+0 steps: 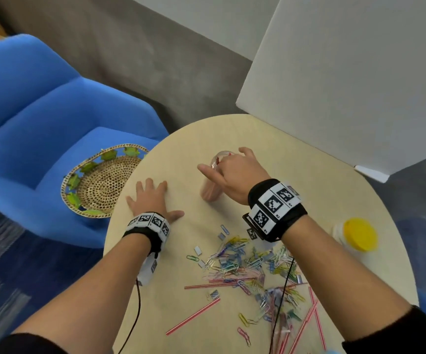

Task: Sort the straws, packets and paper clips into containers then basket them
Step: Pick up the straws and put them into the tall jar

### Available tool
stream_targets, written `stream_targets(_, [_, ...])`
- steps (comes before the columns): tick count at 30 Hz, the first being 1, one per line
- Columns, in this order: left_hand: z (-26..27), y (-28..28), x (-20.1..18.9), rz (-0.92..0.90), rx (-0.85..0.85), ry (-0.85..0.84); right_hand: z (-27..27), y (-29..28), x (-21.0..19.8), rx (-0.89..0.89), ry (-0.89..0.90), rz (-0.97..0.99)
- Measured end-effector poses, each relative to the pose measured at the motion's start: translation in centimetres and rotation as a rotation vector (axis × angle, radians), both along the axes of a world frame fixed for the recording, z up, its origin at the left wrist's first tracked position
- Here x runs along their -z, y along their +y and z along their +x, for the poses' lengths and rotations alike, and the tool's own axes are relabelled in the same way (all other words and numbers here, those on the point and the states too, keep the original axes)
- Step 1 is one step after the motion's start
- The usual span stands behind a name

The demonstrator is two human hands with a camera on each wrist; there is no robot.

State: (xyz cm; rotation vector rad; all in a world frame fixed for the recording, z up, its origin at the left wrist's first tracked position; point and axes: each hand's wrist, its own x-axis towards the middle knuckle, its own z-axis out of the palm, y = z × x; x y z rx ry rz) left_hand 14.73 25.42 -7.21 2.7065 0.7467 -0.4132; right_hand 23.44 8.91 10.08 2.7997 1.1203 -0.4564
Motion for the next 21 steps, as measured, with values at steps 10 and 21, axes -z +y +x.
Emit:
stream_targets(10, [0.1,-0.2,-0.7,-0.015,-0.001,0.031,-0.1,-7.0,-2.4,0.24,0.051,0.708])
stream_targets(21, [-8.9,-11.9,-4.4,-0.054,0.315,0.311,-13.4,-23.8,5.8,1.222,0.469,0.044])
